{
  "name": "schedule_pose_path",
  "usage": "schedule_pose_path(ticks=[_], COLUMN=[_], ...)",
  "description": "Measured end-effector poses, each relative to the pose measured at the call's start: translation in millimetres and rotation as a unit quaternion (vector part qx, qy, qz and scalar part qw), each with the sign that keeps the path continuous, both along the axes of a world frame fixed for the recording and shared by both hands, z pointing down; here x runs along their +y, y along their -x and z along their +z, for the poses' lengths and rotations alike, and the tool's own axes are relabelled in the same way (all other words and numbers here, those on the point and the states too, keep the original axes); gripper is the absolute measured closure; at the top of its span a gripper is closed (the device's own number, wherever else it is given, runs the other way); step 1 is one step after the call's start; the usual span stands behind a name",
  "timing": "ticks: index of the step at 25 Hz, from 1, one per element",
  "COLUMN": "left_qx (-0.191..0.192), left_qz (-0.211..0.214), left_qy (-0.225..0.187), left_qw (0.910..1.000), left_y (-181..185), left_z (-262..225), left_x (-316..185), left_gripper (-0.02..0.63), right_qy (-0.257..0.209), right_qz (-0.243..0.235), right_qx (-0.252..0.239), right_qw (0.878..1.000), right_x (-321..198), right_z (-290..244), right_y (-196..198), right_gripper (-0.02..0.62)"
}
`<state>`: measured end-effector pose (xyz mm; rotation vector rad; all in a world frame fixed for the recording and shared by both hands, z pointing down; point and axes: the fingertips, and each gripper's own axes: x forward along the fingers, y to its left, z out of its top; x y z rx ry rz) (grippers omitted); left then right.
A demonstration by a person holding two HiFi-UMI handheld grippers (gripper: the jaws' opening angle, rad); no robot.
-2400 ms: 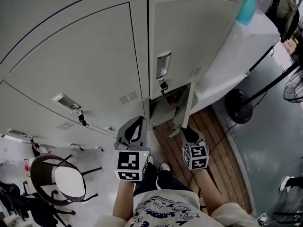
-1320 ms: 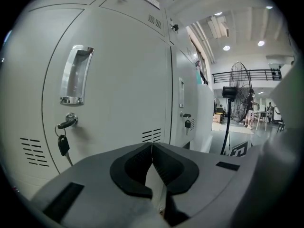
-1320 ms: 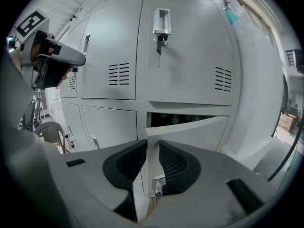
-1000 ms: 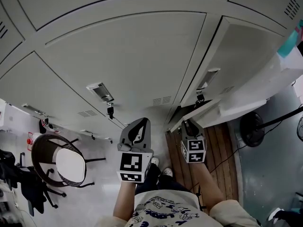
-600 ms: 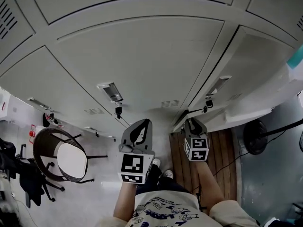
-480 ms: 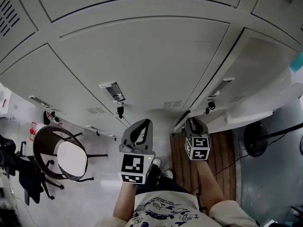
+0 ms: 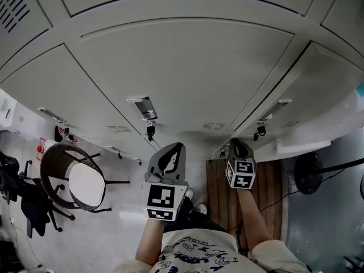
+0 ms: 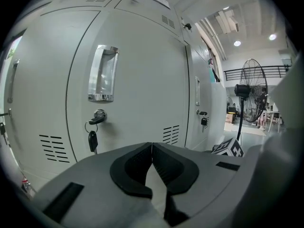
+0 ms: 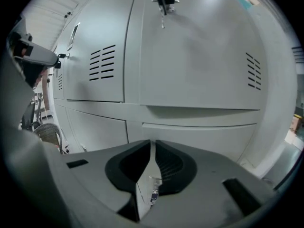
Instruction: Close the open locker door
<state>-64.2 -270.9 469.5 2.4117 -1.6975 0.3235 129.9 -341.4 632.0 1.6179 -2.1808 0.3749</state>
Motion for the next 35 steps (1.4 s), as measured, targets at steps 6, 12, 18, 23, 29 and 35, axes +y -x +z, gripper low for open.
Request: schedule_pose_path(ticks=[6, 12, 18, 23, 29, 35], left_qx=[-0.001, 0.001, 0.003, 0.009, 0.019, 0.024], left_qz=[-0.004, -0.004, -0.001, 0.004, 0.013, 0.032], left_qy=[0.001, -0.002, -0.007, -0.017, -0.034, -0.067], left_qw=[1.0000, 1.0000, 1.0000, 0.9998, 0.9991, 0.9970], left_y=[4, 5, 3, 0, -9, -23], left_z=[1, -1, -6, -16, -32, -59], left_x=[-1, -1, 2, 5, 12, 13], left_gripper=[0.603, 0.603, 0.603, 0.603, 0.603, 0.603], right_qy=[0.000, 0.001, -0.006, -0.033, -0.090, -0.162], right_qz=[0.000, 0.003, 0.013, 0.023, 0.024, 0.027], right_qx=[0.003, 0.003, -0.006, -0.012, -0.030, -0.045], right_qw=[1.000, 1.000, 1.000, 0.999, 0.995, 0.985], right_x=[-10, -6, 8, 26, 51, 69], right_z=[-1, -1, -12, -42, -105, -175], right_y=[-1, -3, -7, -10, -9, -7], right_gripper=[0.568, 0.568, 0.568, 0.568, 0.568, 0.568])
